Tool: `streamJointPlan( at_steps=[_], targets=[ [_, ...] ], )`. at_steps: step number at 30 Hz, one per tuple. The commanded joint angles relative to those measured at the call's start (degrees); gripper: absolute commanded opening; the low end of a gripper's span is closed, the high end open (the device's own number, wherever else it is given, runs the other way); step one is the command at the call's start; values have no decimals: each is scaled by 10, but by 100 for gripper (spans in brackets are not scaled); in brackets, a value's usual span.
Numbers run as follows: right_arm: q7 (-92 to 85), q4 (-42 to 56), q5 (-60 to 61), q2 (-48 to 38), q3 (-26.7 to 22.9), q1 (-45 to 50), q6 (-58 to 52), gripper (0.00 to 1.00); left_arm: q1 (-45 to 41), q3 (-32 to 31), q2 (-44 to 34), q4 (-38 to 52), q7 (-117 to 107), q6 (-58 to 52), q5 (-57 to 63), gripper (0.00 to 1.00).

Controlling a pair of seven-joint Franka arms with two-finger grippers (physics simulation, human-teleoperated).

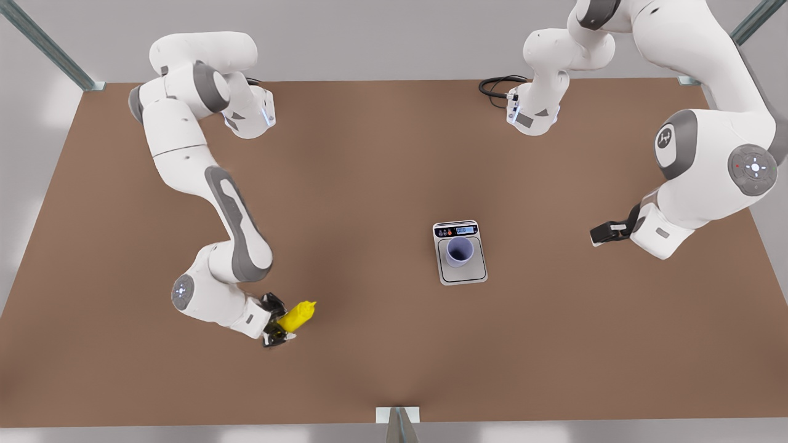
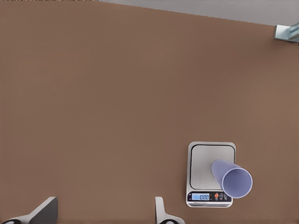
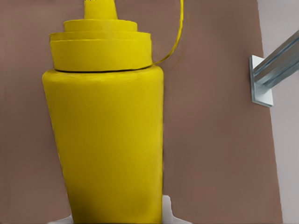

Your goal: Move cup to the weight, pick up sauce bottle, pour sauce

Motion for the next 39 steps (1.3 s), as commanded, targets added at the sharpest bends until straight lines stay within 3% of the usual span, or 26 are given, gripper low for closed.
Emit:
streamJointPlan(
  at_steps=[1, 7, 11, 25, 30, 39],
  targets=[
    [-1, 0, 10, 1, 1, -5, -14, 52, 0, 0, 0, 0, 0, 0, 0, 100],
    [-103, -31, 226, 31, 11, -98, -203, 52, -4, 1, 1, -1, 0, 0, 1, 100],
    [-186, -33, 299, 61, 11, -126, -247, 52, -23, -1, 0, -2, -28, -1, 24, 100],
    [-256, -38, 331, 108, 9, -126, -231, 53, -23, 25, 10, 12, 0, -1, 6, 100],
    [-253, -38, 331, 107, 9, -126, -232, 64, -24, 27, 7, 11, -7, -4, 3, 100],
    [-251, -38, 331, 107, 9, -127, -236, 70, -24, 28, 7, 11, -5, -8, 5, 100]
  ],
)
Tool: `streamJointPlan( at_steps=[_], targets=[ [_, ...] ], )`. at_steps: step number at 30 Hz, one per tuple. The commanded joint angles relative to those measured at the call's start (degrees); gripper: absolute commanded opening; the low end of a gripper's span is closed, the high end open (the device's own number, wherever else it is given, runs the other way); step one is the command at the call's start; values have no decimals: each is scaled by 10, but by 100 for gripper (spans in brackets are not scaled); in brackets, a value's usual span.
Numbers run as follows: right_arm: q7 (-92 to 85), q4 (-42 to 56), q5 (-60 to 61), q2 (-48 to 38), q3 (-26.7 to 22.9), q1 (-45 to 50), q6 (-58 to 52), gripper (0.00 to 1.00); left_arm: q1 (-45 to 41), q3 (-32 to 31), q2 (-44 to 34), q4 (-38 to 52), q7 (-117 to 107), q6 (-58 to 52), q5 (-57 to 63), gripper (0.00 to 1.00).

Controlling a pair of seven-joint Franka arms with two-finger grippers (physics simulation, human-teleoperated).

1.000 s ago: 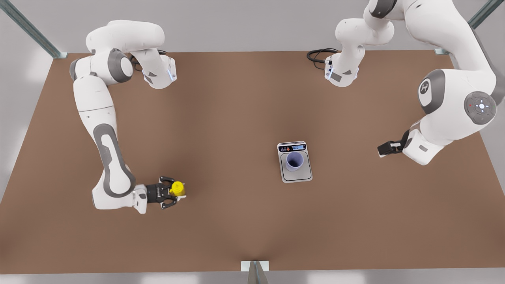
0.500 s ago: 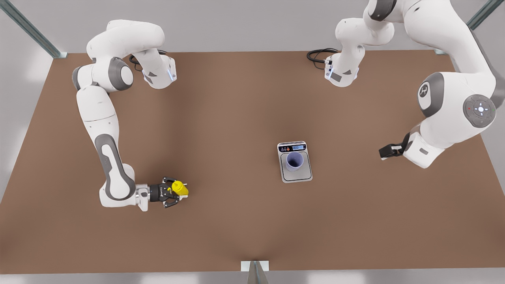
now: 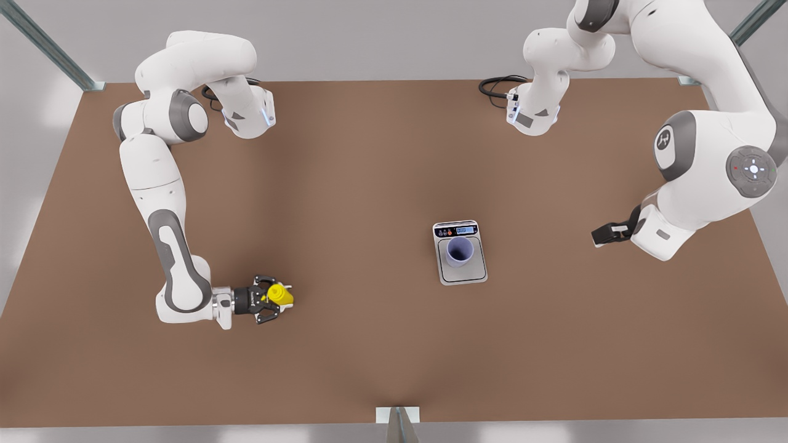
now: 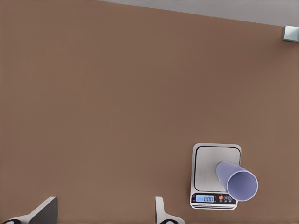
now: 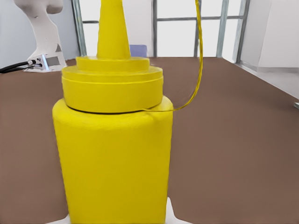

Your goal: Move cup to the weight, pick up sauce bottle, pour sauce

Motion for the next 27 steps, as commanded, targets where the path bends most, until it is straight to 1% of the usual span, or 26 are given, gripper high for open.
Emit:
streamJointPlan(
  at_steps=[1, 2, 3, 4, 5, 8, 10, 27],
  targets=[
    [0, 0, 0, 0, -1, 0, 0, 70, 1, 0, 0, 0, 2, 1, -1, 100],
    [1, 0, 0, 0, 0, 0, 0, 70, 0, 0, 3, 0, 1, 2, -1, 100],
    [2, 0, 0, 0, 0, 0, 0, 74, 1, 0, 1, 2, 2, 1, -1, 100],
    [2, 0, 0, 0, 0, -1, -1, 86, 0, 0, 4, 2, -5, 3, 0, 100],
    [3, 0, 0, 0, 0, -1, -2, 99, 0, -1, 3, 2, -4, 3, -3, 100],
    [4, 0, 0, 0, 0, -1, -2, 100, 1, 0, 3, 3, -1, 1, -3, 100],
    [4, 0, 0, 0, 0, -1, -3, 100, 1, 2, 3, 3, 3, 2, -28, 100],
    [10, 0, -7, -2, -2, -24, -27, 100, 0, 1, 0, 3, 3, 4, -28, 100]
  ],
)
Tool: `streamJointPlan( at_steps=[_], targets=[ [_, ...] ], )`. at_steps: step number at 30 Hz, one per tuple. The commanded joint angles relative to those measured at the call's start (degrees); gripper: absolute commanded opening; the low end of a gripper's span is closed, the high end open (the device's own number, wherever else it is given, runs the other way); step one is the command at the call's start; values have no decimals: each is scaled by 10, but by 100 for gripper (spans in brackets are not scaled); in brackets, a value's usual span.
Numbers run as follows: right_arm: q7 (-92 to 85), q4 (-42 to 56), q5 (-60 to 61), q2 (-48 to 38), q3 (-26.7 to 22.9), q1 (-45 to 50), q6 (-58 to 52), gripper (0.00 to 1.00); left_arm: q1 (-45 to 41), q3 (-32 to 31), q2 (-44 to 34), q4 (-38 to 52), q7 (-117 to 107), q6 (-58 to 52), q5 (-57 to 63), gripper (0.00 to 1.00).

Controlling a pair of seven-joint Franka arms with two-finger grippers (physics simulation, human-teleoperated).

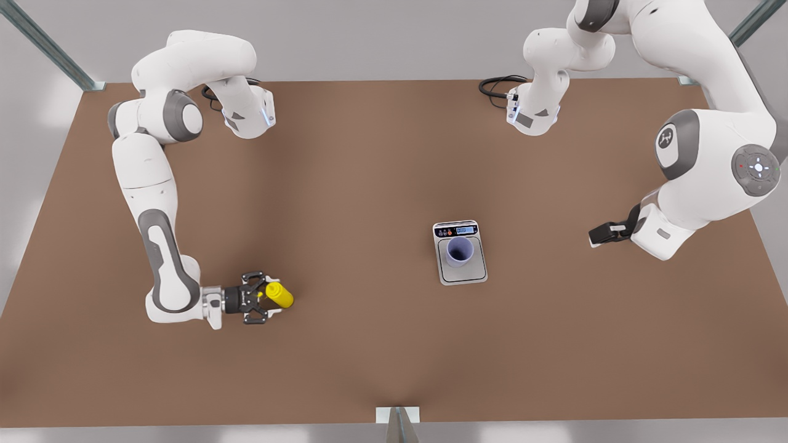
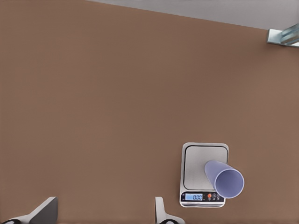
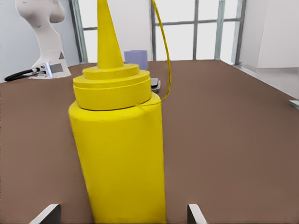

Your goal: Move cup to the weight, pick up sauce bottle, pour sauce

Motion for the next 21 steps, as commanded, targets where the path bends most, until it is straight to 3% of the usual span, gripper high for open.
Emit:
streamJointPlan(
  at_steps=[1, 6, 10, 13, 14, 15, 16, 18, 21],
  targets=[
    [0, 0, 0, -1, -1, -1, 0, 100, 0, 0, 0, 0, 0, 1, -1, 100],
    [47, 9, -102, -24, -3, -54, -38, 100, 0, 0, 0, 0, 0, 0, -1, 100],
    [580, 85, -354, -140, -18, -30, -31, 100, 0, 0, 0, -1, -1, 0, -1, 100],
    [893, 83, -540, -254, -18, -11, 11, 100, 0, 0, 2, -1, 0, 1, -2, 100],
    [977, 56, -580, -302, -45, 24, 11, 100, 0, 0, 2, -1, 0, 1, -2, 100],
    [1053, 47, -574, -338, -130, 104, -16, 100, 0, 0, 2, -1, 0, 1, -2, 100],
    [1141, 45, -579, -368, -155, 146, -33, 100, 0, 0, 3, -1, 0, 1, -3, 100],
    [1202, -43, -572, -461, -155, 155, -35, 100, 0, 0, 3, -1, 0, 1, -3, 100],
    [1202, -48, -572, -470, -155, 158, -44, 100, 0, 0, 4, -1, 0, 2, -3, 100]
  ],
)
